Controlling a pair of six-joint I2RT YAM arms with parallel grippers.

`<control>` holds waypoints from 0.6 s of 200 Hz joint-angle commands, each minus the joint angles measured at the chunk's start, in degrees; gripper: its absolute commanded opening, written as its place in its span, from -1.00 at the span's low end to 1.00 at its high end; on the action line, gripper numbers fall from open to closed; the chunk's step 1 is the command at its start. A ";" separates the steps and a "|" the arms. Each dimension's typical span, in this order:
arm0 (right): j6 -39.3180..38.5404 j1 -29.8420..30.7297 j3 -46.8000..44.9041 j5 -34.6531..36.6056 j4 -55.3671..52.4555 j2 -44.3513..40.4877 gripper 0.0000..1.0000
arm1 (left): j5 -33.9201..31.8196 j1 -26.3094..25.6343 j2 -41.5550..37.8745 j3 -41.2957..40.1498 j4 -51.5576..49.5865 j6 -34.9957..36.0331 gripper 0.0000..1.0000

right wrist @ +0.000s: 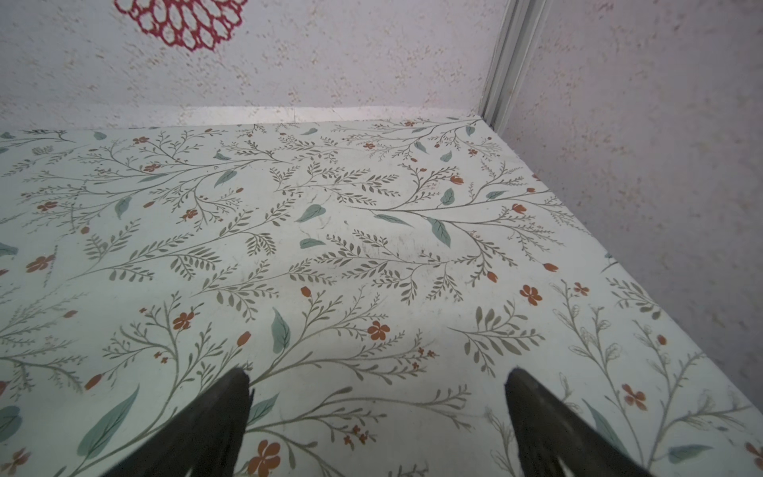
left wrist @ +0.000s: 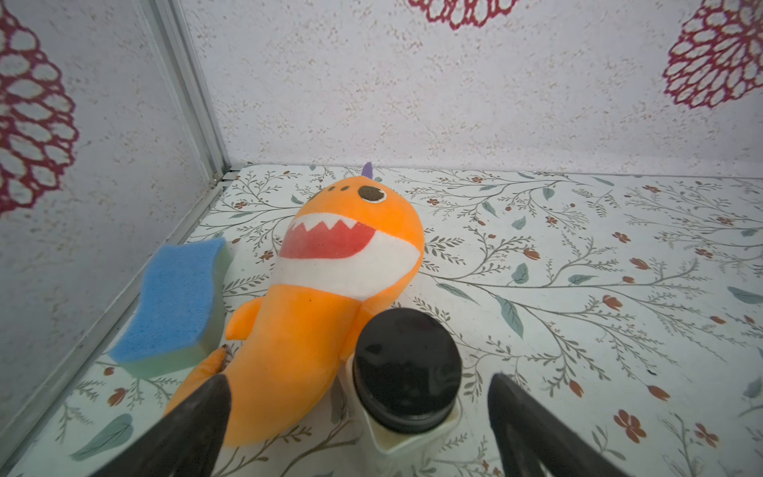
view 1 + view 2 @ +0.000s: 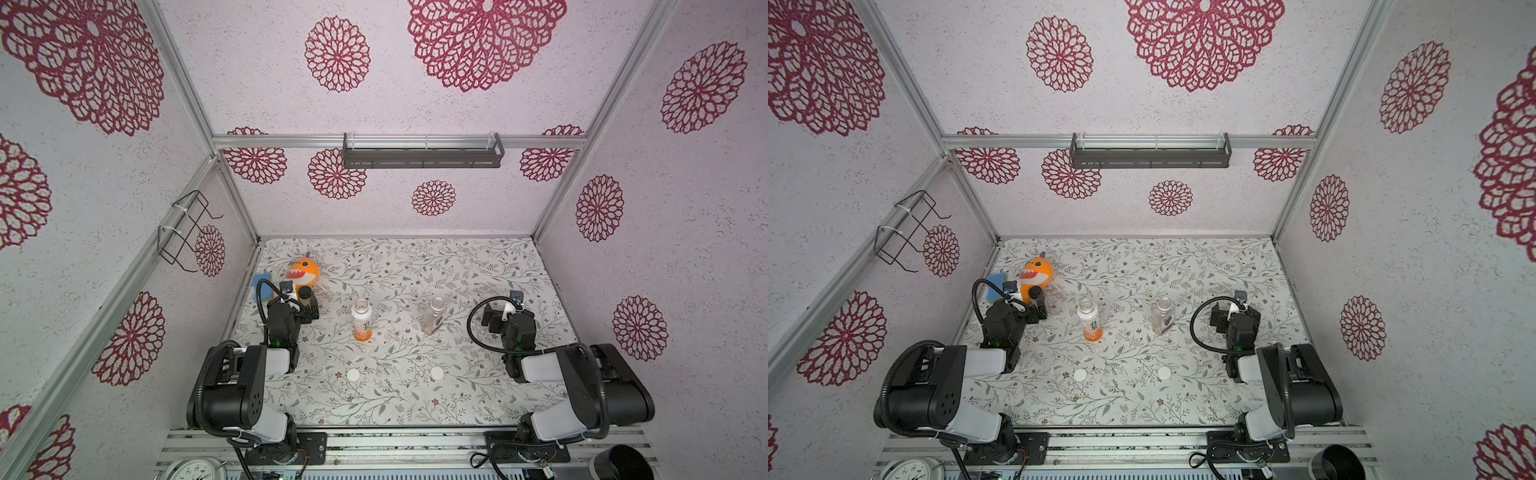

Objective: Screw on the bottle caps
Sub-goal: Pick up the plastic bottle from the center of the table.

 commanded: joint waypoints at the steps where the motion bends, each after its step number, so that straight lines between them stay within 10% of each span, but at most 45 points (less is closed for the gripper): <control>1: -2.11 2.97 1.45 5.35 -4.67 -10.79 0.97 | -5.86 -0.44 -5.52 5.55 -10.58 -0.22 0.98; 58: 31.53 4.38 14.19 9.13 -39.14 -35.07 0.97 | -6.21 -0.44 -19.08 24.71 -44.23 -14.92 0.98; 96: 37.62 4.60 18.34 -6.06 -42.37 -36.78 0.97 | 3.03 4.45 -20.90 39.92 -71.42 -33.22 0.98; 120: 35.01 7.04 33.85 -10.80 -63.76 -29.93 0.97 | 14.14 8.25 -21.46 42.53 -78.22 -33.43 0.98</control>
